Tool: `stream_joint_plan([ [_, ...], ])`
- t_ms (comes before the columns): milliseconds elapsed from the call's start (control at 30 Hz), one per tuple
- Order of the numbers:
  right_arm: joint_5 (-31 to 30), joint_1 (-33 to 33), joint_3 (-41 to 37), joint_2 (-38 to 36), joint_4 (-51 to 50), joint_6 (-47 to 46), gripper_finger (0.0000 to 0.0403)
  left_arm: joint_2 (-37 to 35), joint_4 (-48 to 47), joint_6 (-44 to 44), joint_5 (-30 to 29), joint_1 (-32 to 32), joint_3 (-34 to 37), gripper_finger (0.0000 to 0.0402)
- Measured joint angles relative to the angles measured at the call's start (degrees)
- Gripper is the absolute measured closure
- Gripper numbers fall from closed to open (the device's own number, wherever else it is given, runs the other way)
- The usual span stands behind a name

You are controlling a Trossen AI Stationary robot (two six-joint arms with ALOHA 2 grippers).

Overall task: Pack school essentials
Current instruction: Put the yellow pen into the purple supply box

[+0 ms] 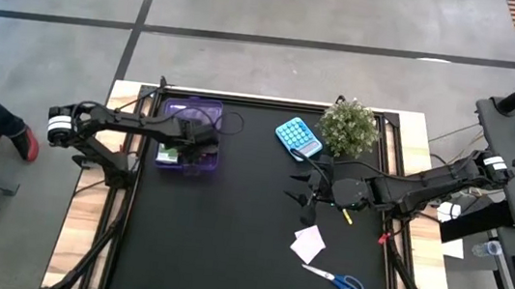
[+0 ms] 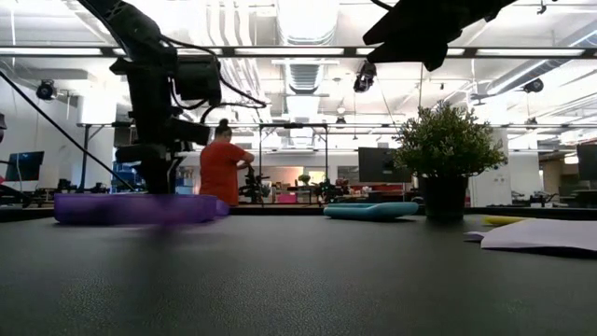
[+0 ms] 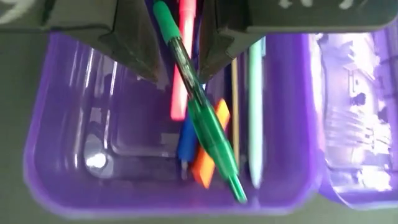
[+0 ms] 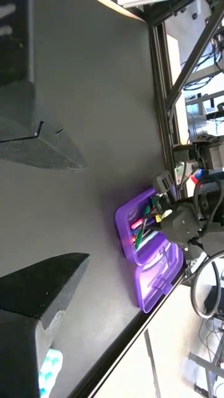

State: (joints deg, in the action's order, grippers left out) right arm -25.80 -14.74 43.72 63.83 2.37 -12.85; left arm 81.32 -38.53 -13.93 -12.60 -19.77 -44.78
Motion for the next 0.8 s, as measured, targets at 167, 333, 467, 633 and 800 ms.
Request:
stream_joint_plan([
  [167, -0.01, 0.0, 0.0, 0.0, 0.0, 0.38, 0.0188, 0.0, 2.55, 0.02, -0.24, 0.0, -1.28, 0.0314],
  [333, 0.0, 0.0, 0.0, 0.0, -0.64, -0.15, 0.0188, -0.67, 3.61, 3.64, 0.13, 0.7, -3.23, 0.0322],
  [467, 0.09, 0.0, 0.0, 0.0, -3.85, -4.72, 0.0189, -3.03, 4.86, 8.61, 0.16, 3.2, -4.76, 0.0323],
  [633, 0.35, 0.0, 0.09, 0.0, -10.83, -12.94, 0.0189, -8.27, 15.38, 13.31, -1.63, 9.77, -4.27, 0.0323],
  [800, 3.23, 0.04, 0.79, 0.0, -15.47, -18.18, 0.0189, -10.97, 29.1, 15.06, -7.34, 17.06, -3.72, 0.0323],
])
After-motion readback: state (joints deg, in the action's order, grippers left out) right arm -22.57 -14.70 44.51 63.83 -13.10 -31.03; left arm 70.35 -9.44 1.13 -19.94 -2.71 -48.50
